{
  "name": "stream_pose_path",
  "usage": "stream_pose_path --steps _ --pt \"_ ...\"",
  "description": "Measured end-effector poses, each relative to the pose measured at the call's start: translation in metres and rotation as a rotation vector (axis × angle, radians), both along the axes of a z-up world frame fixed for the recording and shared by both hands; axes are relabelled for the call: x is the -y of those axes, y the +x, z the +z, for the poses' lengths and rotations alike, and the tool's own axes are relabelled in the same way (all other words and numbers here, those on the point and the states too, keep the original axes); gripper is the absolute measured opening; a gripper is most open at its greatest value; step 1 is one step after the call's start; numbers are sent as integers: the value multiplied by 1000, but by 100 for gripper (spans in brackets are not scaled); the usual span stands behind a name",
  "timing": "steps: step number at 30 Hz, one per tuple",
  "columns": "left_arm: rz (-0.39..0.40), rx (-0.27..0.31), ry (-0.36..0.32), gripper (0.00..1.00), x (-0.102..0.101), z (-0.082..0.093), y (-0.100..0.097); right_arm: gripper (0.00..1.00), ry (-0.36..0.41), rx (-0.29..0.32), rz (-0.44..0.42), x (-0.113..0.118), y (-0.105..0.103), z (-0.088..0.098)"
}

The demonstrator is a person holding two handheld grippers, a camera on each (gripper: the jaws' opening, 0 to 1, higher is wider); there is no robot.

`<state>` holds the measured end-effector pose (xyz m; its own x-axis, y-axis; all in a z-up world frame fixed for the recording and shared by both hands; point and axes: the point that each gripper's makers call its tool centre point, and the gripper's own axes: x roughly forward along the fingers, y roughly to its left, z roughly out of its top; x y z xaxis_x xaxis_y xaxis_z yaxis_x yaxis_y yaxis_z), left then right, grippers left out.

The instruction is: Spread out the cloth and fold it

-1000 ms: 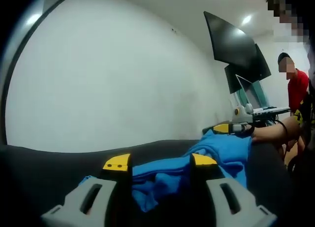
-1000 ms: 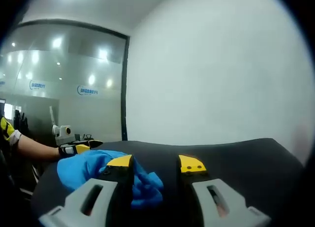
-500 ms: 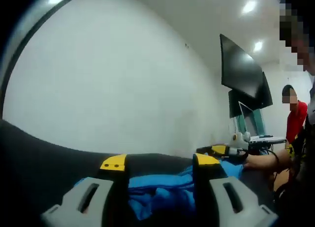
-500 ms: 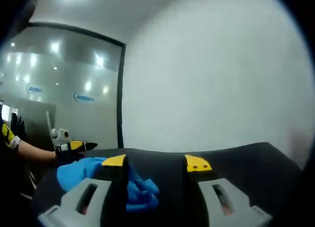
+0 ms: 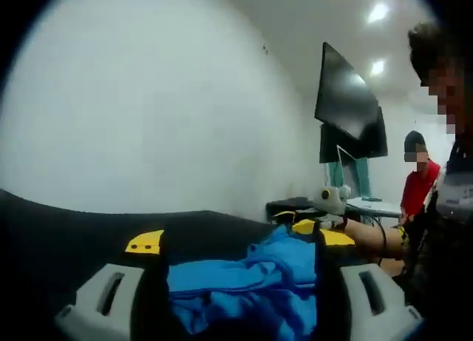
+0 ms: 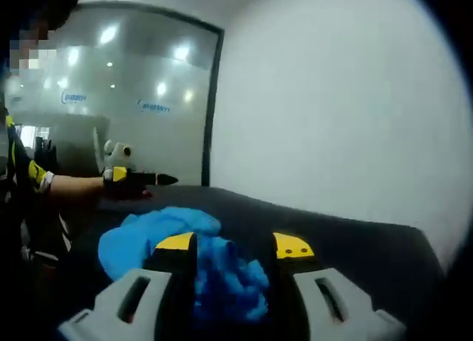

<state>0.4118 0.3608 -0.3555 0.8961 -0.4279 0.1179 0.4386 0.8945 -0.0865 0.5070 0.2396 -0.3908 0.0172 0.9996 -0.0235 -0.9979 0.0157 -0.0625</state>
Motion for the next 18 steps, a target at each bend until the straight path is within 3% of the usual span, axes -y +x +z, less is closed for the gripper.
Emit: stream_pose_path --steps 1,2,3,4,5,7,8,10,11,13,15,17,18 --pt "-3 -5 2 77 0 -4 4 29 -73 0 19 -10 0 -16" --pt "-11 -23 -8 78 -1 -9 8 10 -126 9 16 -15 2 -27" --pt "-21 -40 -22 80 -1 -13 9 2 -203 63 -49 -17 13 -38" --pt "-22 -45 -22 84 -3 -14 10 1 -196 107 -96 -20 19 -30" --pt "-21 -46 -19 87 -3 -14 8 1 -152 153 -81 -21 15 -13" --pt "-1 -19 11 84 -6 -10 3 1 55 132 -73 -18 13 46" --pt "8 5 21 82 -8 -6 1 1 106 114 -75 -13 15 70" --pt "26 28 62 85 -9 -2 -1 1 216 152 -147 4 33 128" --pt "37 42 77 87 -9 1 -1 1 258 186 -185 13 43 152" --pt "49 57 81 89 -9 5 -3 1 331 187 -198 30 49 190" --pt "56 54 70 88 -9 8 -5 1 353 217 -227 47 54 213" --pt "49 55 60 88 -5 13 -11 1 274 315 -362 64 74 212" --pt "48 65 68 87 -2 16 -14 1 226 326 -434 75 85 204"
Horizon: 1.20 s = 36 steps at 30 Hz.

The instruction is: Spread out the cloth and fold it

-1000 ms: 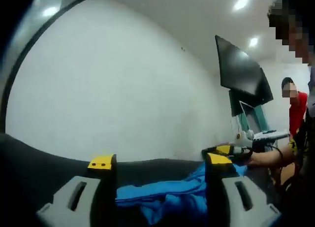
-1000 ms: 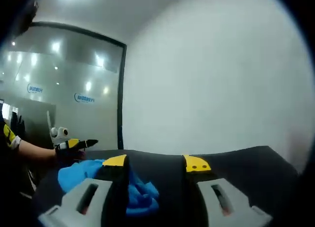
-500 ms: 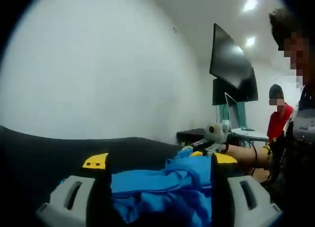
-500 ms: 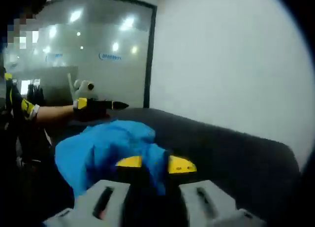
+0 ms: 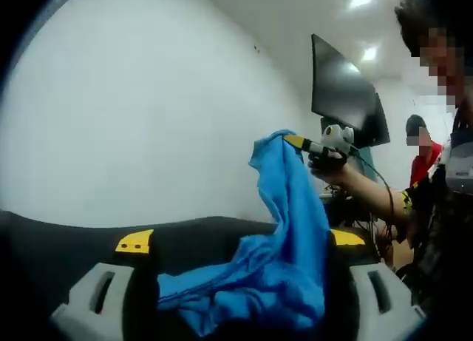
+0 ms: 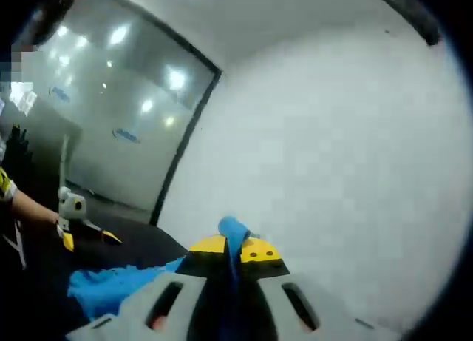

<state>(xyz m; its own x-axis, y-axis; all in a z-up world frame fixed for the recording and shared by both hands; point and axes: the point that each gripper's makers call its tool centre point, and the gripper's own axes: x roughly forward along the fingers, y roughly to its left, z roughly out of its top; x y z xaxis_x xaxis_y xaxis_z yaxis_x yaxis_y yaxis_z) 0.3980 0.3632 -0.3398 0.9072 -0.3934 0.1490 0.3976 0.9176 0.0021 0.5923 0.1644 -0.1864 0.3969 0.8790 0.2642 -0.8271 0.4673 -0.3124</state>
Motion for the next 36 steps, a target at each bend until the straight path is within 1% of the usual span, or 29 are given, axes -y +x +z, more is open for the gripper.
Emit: stream_pose_path --steps 2,3,4,6,7,8,9,10,11,13,15,17,18,19,21,23,24,25,26,27,28,29,30,31,32,33,34,35,36 --pt "34 33 54 81 0 5 -4 1 -40 -43 -96 17 12 -22" --pt "49 39 77 78 -1 6 -5 1 -71 -54 -123 23 8 -39" --pt "66 20 79 72 -3 4 -6 1 -73 -75 -161 31 11 -51" --pt "66 -21 14 63 -5 5 -9 1 -62 -150 -249 49 27 -76" --pt "72 -24 1 61 -8 7 -10 4 -71 -183 -321 62 36 -91" --pt "91 -26 8 61 -12 7 -12 10 -70 -180 -370 72 45 -99" --pt "140 -42 35 62 -22 2 -12 22 -71 -166 -426 83 53 -104" --pt "185 -65 56 61 -32 -3 -13 29 -73 -152 -460 90 55 -106" --pt "221 -100 54 59 -42 -10 -14 32 -79 -132 -457 90 51 -106" --pt "271 -170 -7 53 -62 -24 -16 29 -83 -86 -391 80 36 -102" --pt "271 -195 -97 55 -72 -31 -15 25 -60 -74 -285 61 19 -94" --pt "256 -230 -164 60 -71 -38 -13 24 -70 -89 -104 27 -8 -96" --pt "282 -247 -178 61 -74 -42 -10 24 -101 -113 4 8 -25 -103" --pt "298 -246 -164 61 -78 -43 -6 25 -135 -152 99 -9 -39 -111" --pt "328 -251 -143 61 -85 -46 7 25 -189 -159 224 -39 -68 -124" --pt "325 -267 -75 62 -85 -54 23 24 -204 -125 258 -63 -79 -130" --pt "330 -275 -19 64 -89 -60 30 24 -240 -105 286 -78 -86 -136" --pt "322 -282 14 67 -88 -65 37 25 -287 -111 320 -92 -93 -146" --pt "298 -281 16 69 -81 -66 44 25 -345 -124 354 -106 -98 -158" --pt "226 -254 2 67 -62 -59 50 24 -406 -130 359 -117 -100 -172" --pt "149 -200 7 63 -39 -49 52 22 -440 -130 352 -128 -97 -181" --pt "126 -155 57 62 -28 -42 56 20 -448 -134 357 -139 -95 -186" --pt "134 -138 105 62 -21 -41 60 20 -447 -148 368 -150 -93 -190" --pt "137 -175 142 58 -19 -47 64 20 -436 -202 390 -160 -89 -192" --pt "139 -243 163 51 -21 -59 67 21 -426 -239 421 -169 -91 -193" --pt "132 -311 165 43 -22 -72 69 23 -431 -266 456 -178 -92 -195" --pt "117 -361 170 35 -24 -84 70 24 -457 -272 469 -184 -93 -201" --pt "99 -376 162 33 -22 -89 70 25 -496 -275 472 -188 -93 -208" --pt "101 -361 174 31 -25 -89 71 24 -525 -281 478 -190 -94 -214"
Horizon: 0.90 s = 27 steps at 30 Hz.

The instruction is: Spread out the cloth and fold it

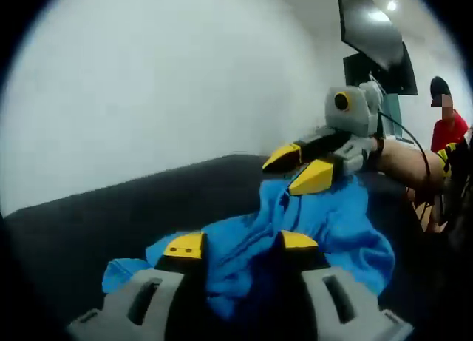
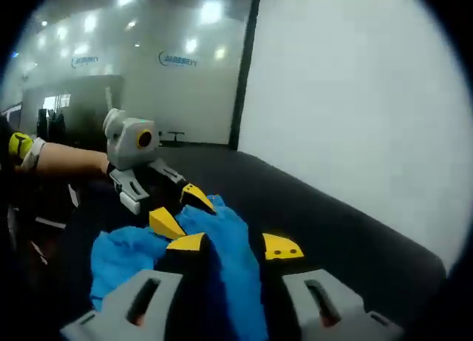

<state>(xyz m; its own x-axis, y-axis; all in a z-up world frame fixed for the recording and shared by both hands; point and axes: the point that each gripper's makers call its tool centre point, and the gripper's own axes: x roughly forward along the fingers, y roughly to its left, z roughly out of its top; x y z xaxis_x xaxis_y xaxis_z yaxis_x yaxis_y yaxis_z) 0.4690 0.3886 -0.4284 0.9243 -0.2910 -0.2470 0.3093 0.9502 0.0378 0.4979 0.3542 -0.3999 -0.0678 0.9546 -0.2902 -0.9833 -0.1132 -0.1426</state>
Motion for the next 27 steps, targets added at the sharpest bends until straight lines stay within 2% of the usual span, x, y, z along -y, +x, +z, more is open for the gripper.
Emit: stream_pose_path --steps 1,2,4,6,7,8,10,12,14,17,19,20,21,22,23,24,25,27 --pt "-5 6 24 26 0 3 -3 25 -47 11 -6 -1 -1 -6" --pt "-3 11 23 20 0 9 -7 24 -35 22 -1 -4 -3 -4" --pt "7 66 3 0 4 35 -13 24 5 43 57 -8 -14 5" --pt "-41 96 -45 0 15 66 -20 24 5 31 80 -13 -15 8" --pt "-63 72 -59 0 21 74 -24 23 3 27 94 -15 -18 9" --pt "-68 44 -33 0 24 77 -31 23 26 11 106 -17 -20 15" --pt "-81 61 63 0 30 89 -35 24 64 -49 117 -19 -22 27" --pt "-83 69 63 0 35 99 -39 29 89 -95 134 -15 -26 34" --pt "-92 84 61 0 36 106 -43 31 95 -97 170 -8 -27 38" --pt "-128 126 -10 0 43 121 -53 34 128 -108 197 7 -27 46" --pt "-175 179 -64 0 52 138 -63 35 149 -176 223 15 -32 49" --pt "-186 239 -100 0 53 156 -66 35 142 -200 255 19 -36 44" --pt "-187 273 -138 0 52 171 -72 31 116 -241 272 21 -39 37" --pt "-169 297 -154 0 48 182 -74 22 45 -225 284 26 -39 23" --pt "-153 304 -151 0 44 185 -75 9 24 -165 265 26 -33 16" --pt "-117 331 -148 0 36 192 -75 8 8 -132 238 27 -29 14" --pt "-93 361 -177 0 29 200 -78 7 -6 -154 206 29 -26 14" --pt "-65 359 -277 0 18 203 -82 6 35 -185 182 29 -20 28"
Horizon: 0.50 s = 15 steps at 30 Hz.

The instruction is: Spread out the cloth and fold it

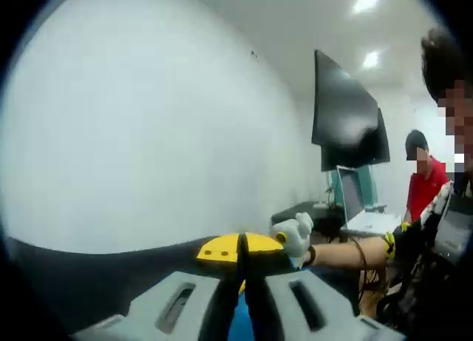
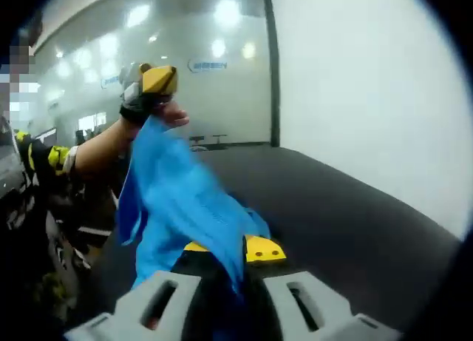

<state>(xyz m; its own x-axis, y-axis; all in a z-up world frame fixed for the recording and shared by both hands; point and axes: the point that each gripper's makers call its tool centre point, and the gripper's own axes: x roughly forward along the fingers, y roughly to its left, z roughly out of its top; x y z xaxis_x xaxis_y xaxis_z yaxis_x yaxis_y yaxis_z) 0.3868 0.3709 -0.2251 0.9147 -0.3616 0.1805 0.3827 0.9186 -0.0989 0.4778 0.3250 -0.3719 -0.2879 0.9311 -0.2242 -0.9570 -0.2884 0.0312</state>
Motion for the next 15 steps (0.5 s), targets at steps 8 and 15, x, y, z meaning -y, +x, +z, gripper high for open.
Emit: stream_pose_path --steps 8,15 --pt "-5 -170 178 46 17 -96 -14 7 62 50 -67 4 1 45" --pt "-20 -294 382 72 49 -200 -29 7 109 25 -134 7 13 70"
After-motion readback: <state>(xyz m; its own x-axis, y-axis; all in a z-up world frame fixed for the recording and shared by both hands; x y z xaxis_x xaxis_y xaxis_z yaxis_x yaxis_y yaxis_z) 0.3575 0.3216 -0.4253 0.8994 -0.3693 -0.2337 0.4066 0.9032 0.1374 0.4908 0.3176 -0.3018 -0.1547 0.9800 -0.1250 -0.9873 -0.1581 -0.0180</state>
